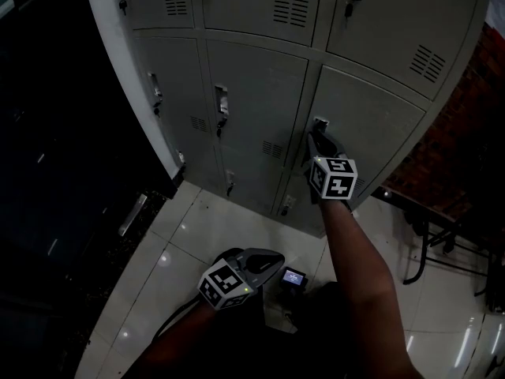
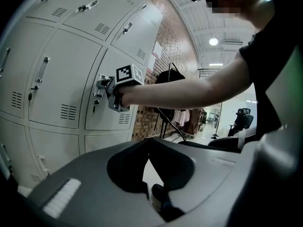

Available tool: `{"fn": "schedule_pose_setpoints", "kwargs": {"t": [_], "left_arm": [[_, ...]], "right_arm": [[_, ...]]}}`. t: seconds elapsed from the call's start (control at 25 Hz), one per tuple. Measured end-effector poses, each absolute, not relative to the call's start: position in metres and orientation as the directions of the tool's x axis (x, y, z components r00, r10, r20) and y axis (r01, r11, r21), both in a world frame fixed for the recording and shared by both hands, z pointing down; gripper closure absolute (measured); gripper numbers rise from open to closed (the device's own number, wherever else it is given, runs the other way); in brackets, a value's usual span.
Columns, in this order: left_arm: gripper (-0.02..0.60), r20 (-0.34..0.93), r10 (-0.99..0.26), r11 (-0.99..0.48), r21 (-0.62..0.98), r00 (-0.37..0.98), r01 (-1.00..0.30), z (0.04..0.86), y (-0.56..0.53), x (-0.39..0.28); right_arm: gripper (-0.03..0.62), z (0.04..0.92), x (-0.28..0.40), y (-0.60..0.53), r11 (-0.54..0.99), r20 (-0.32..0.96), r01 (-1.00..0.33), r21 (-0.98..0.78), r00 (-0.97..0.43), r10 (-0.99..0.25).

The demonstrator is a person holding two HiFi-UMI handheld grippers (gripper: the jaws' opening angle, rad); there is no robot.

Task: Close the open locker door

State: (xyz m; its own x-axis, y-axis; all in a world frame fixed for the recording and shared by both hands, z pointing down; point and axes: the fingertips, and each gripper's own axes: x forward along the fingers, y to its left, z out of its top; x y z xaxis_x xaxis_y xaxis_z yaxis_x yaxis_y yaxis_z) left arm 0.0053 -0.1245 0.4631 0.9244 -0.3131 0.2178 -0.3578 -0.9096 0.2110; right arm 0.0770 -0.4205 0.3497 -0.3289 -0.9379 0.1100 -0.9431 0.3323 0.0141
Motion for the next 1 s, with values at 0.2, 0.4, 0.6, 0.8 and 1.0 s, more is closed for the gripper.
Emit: {"fn": "schedule_pose_setpoints", "kwargs": {"t": [0.2, 0.4, 0.6, 0.8, 1.0], "left_arm": [[0.569, 0.214, -0.304, -0.913, 0.214, 0.928, -0.348, 0.460, -0.123, 0.008], [0.569, 0.221, -0.306, -0.911, 0.215, 0.926, -0.352, 0.462, -0.124, 0.007], [0.569, 0.227, -0.305, -0.912, 0.211, 0.925, -0.352, 0.463, -0.124, 0.006], [0.569, 0.225, -0.305, -0.912, 0.209, 0.925, -0.352, 0.462, -0.124, 0.005], [0.569, 0.221, -0.310, -0.910, 0.213, 0.925, -0.356, 0.461, -0.124, 0.002]], "right_arm": [[0.572, 0.347, 0.084, -0.430, 0.300, 0.107, -0.954, 0.017, -0.297, -0.949], [0.576, 0.346, 0.084, -0.427, 0.306, 0.107, -0.952, 0.031, -0.301, -0.948], [0.576, 0.347, 0.090, -0.407, 0.318, 0.099, -0.948, 0.034, -0.313, -0.945], [0.591, 0.346, 0.096, -0.368, 0.354, 0.084, -0.935, 0.002, -0.353, -0.932], [0.591, 0.345, 0.100, -0.320, 0.401, 0.074, -0.916, -0.032, -0.402, -0.913]]}}
